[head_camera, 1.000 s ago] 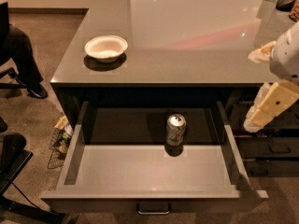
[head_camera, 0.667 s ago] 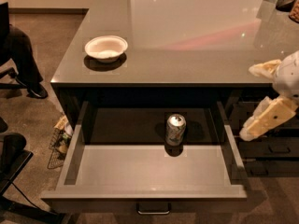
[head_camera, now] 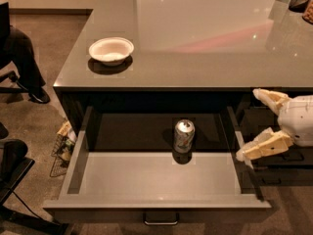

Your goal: Pick 7up can from top drawer and place on counter

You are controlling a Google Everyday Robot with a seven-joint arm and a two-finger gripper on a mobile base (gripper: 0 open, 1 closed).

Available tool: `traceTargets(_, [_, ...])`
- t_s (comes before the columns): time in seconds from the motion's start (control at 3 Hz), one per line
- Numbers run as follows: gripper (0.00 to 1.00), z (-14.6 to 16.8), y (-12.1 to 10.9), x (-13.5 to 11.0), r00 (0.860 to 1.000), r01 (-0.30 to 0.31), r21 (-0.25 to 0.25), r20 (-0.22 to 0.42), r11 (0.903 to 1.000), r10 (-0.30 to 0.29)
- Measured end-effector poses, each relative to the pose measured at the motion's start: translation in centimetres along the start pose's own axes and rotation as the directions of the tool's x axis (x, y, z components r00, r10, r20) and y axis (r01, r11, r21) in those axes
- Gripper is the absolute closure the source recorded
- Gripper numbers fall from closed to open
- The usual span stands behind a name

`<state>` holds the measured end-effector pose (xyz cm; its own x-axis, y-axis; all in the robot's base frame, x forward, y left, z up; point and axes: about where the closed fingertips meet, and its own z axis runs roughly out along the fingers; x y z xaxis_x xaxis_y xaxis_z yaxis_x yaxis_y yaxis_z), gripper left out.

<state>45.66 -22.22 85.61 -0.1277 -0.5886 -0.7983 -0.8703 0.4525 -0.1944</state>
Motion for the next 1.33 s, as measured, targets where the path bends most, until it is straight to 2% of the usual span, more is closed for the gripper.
traceTargets(0.67, [0.00,0.0,0.1,-0.4,1.000,0.013,0.002,0.012,0.9999,-0.013])
traceTargets(1.0, [0.00,3.2,0.1,1.4,0.999,-0.011,-0.008,0.052,0.9999,0.011])
traceTargets(1.33, [0.00,10.9,-0.6,5.3,0.987,-0.051,-0.028,0.149,0.9983,0.054])
